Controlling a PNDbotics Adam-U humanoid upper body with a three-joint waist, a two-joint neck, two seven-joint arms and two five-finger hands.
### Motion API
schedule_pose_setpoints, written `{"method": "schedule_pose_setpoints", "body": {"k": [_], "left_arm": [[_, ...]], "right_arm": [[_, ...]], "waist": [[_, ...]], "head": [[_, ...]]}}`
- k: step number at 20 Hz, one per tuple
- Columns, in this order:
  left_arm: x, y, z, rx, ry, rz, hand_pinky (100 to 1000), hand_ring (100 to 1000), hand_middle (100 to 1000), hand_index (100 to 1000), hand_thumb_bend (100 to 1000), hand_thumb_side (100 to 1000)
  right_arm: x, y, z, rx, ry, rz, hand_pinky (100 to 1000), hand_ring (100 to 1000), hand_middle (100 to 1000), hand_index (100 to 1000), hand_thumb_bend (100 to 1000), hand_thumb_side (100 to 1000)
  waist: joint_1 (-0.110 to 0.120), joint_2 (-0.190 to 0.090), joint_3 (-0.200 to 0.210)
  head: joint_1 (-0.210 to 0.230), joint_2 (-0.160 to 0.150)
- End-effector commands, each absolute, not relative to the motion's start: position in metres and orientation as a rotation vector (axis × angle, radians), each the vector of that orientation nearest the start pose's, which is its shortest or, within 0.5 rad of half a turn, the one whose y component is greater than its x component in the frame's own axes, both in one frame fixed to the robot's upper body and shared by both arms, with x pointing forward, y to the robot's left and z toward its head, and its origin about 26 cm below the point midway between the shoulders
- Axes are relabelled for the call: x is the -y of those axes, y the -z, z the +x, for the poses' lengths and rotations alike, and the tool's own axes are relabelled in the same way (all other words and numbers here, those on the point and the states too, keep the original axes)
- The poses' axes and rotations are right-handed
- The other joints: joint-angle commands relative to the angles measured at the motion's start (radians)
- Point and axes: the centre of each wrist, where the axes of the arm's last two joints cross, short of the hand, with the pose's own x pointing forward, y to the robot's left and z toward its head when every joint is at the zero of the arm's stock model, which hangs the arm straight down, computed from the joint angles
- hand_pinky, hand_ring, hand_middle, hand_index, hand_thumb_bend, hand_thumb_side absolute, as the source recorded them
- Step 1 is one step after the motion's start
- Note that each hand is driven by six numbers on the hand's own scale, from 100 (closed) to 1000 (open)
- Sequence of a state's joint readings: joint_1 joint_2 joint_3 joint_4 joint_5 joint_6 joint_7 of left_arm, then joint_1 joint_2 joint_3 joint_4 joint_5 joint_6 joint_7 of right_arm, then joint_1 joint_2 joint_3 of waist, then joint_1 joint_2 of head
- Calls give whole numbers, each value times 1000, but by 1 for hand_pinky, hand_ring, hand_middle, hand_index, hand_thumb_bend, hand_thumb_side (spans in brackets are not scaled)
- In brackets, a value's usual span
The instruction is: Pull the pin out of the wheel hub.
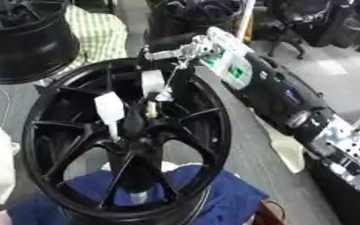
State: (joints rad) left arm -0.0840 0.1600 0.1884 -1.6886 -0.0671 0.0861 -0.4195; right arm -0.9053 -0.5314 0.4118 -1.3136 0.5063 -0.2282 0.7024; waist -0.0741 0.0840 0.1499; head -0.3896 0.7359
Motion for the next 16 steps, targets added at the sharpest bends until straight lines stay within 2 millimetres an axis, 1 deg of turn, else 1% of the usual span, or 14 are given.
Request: {"method": "schedule_pose_setpoints", "body": {"k": [1,5,9,11,13,16], "left_arm": [[-319,-67,295,1653,413,10,454,909,620,773,154,530],[-319,-67,295,1653,415,11,454,910,620,773,155,530],[-321,-67,295,1649,413,18,454,909,620,773,156,529],[-322,-67,294,1646,410,25,454,909,620,773,157,529],[-324,-67,293,1643,405,34,454,909,619,773,158,528],[-329,-66,291,1635,388,58,454,909,619,773,158,528]], "right_arm": [[222,-266,430,1546,-1910,-522,714,666,467,683,154,156],[229,-282,428,1584,-1867,-559,712,662,463,680,151,155],[242,-300,424,1628,-1806,-600,708,656,460,678,143,156],[253,-308,419,1646,-1771,-628,708,653,459,677,143,157],[268,-316,413,1666,-1725,-664,703,647,456,676,141,160],[298,-322,399,1678,-1634,-730,703,645,455,677,140,160]], "waist": [[2,-9,2],[-2,-9,1],[-6,-11,-7],[-8,-13,-13],[-11,-15,-22],[-16,-19,-46]], "head": [[-3,-12],[-1,-13],[3,-11],[9,-10],[18,-7],[39,0]]}}
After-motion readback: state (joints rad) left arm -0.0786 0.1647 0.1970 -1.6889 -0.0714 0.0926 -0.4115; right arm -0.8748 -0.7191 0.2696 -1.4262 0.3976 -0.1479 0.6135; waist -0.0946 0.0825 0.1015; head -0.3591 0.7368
